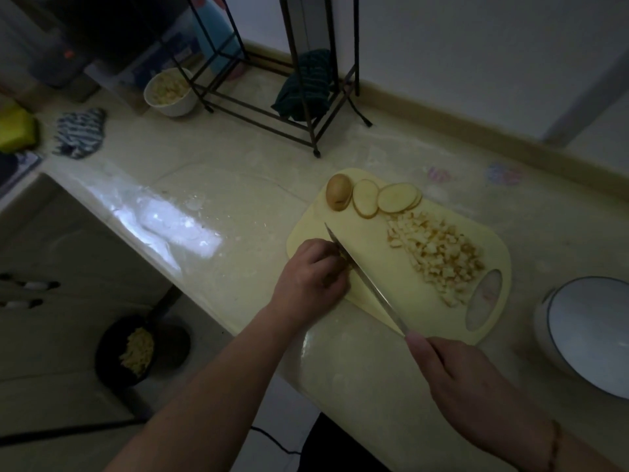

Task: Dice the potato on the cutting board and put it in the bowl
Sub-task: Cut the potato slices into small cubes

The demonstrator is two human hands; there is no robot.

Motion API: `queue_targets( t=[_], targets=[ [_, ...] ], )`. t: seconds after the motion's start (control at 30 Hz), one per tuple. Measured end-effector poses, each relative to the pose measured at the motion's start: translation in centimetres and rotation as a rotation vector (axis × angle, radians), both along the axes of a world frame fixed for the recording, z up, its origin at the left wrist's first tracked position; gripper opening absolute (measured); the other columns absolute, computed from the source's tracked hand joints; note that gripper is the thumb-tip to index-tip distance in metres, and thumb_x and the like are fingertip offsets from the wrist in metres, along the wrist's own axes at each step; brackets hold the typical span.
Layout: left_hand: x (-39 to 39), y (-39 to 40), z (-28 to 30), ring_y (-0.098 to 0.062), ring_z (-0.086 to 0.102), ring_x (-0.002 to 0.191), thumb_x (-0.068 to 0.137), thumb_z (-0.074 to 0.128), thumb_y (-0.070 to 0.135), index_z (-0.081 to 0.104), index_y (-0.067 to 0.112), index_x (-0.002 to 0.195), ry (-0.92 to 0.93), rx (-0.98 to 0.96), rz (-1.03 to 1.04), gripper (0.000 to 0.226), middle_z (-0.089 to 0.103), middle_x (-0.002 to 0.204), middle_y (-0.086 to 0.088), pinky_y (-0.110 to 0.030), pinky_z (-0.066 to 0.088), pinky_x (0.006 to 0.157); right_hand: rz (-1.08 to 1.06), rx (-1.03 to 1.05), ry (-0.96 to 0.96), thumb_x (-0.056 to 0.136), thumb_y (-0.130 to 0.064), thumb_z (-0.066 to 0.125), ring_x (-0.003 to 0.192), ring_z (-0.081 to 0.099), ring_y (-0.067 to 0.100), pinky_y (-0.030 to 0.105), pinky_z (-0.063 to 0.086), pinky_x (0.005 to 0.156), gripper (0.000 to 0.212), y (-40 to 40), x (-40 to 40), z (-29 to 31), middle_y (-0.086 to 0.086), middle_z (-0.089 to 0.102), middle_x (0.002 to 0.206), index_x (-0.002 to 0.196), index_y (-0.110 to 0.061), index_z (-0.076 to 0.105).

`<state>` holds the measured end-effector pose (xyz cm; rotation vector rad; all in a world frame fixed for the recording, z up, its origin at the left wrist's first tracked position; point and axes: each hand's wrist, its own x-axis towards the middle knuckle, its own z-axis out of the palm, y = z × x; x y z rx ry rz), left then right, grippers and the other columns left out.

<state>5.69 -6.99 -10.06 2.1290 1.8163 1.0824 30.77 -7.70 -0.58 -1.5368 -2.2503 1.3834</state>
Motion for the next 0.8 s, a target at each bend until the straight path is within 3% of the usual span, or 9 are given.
queue_targets(
  t=[0.27,0.43,0.6,0.7,0.8],
  targets=[
    [0.1,0.3,-0.1,-0.026,0.064,0.09,0.08,0.075,0.004,0.075,0.0,0.083,-0.017,0.032,0.005,0.005,0.069,0.094,-0.013,-0.029,0.051,0.083,0.021,-0.103,-0.013,0.08,-0.065,0.02,0.05,0.05,0.006,0.021,0.036,0.056,0.06,0.9,-0.7,-0.2,-0.012,0.054,0.047,0.053,-0.017,0.043],
    [0.1,0.4,-0.4,-0.029,0.065,0.09,0.081,0.075,0.004,0.075,-0.001,0.085,-0.01,0.034,0.011,0.006,0.069,0.095,-0.013,-0.034,0.052,0.082,0.03,-0.074,-0.011,0.094,-0.053,0.026,0.045,0.04,0.005,0.024,0.031,0.052,0.056,2.0,-2.7,-0.8,-0.004,0.041,0.043,0.052,-0.017,0.035],
    [0.0,0.2,-0.1,-0.026,0.065,0.093,0.081,0.078,0.004,0.074,0.003,0.085,0.014,0.022,-0.003,0.006,0.069,0.097,-0.012,-0.027,0.049,0.088,-0.053,-0.183,0.031,0.085,-0.064,0.022,0.035,0.041,0.003,0.017,0.028,0.043,0.061,3.1,-1.7,-1.3,-0.005,0.043,0.044,0.056,-0.015,0.043],
    [0.1,0.1,0.1,-0.026,0.064,0.092,0.084,0.076,0.009,0.072,0.003,0.082,0.025,0.013,0.004,0.007,0.068,0.095,-0.011,-0.03,0.051,0.086,-0.132,-0.282,0.058,0.088,-0.065,0.026,0.03,0.037,0.003,0.015,0.027,0.033,0.063,3.6,-0.4,-1.1,-0.006,0.043,0.042,0.06,-0.013,0.046],
    [0.4,0.1,0.6,-0.027,0.064,0.089,0.084,0.073,0.014,0.073,0.003,0.08,0.03,0.001,0.03,0.012,0.068,0.094,-0.011,-0.032,0.052,0.08,-0.102,-0.25,0.028,0.091,-0.062,0.027,0.029,0.038,0.003,0.013,0.026,0.033,0.06,3.3,-0.3,-0.9,-0.004,0.044,0.045,0.059,-0.014,0.045]
  ],
)
